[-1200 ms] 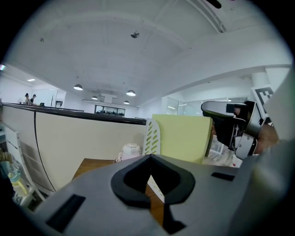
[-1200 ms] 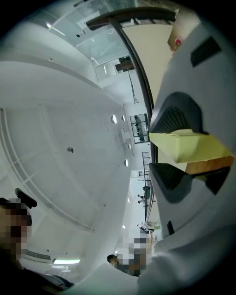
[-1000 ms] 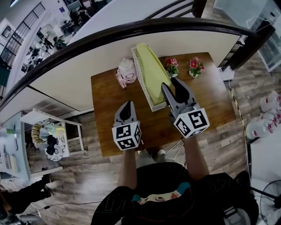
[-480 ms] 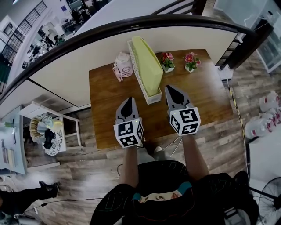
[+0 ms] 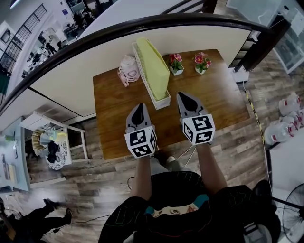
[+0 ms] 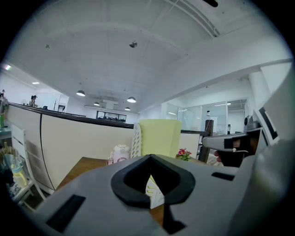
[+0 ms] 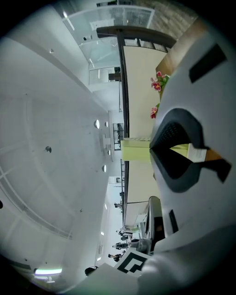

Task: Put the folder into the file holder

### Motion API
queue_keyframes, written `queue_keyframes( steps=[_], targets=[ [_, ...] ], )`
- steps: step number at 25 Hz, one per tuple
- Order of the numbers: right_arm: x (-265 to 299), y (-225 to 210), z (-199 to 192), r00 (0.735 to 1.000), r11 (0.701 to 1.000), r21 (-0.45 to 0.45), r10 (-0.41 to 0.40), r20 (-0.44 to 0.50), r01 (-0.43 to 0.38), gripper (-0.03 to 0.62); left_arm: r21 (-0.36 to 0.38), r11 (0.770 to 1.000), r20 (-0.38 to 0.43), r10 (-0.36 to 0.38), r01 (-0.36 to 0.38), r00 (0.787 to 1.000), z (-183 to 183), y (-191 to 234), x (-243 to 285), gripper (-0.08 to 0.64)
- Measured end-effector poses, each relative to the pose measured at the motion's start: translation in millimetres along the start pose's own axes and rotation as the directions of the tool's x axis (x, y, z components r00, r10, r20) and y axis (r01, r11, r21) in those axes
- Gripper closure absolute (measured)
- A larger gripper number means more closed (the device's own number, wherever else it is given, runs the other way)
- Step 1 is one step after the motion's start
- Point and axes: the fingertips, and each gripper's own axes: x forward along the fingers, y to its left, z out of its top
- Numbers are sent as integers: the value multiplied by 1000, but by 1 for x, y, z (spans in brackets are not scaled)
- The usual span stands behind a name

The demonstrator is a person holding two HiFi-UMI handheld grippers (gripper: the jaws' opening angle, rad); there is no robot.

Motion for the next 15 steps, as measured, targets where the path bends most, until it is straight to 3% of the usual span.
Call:
queue_keyframes(
  steps=[15],
  targets=[
    [-3,-10,16,999,1000,-30,2,36,-1,589,2,1000,37,-2,2,999,10,-8,10,558]
  ],
)
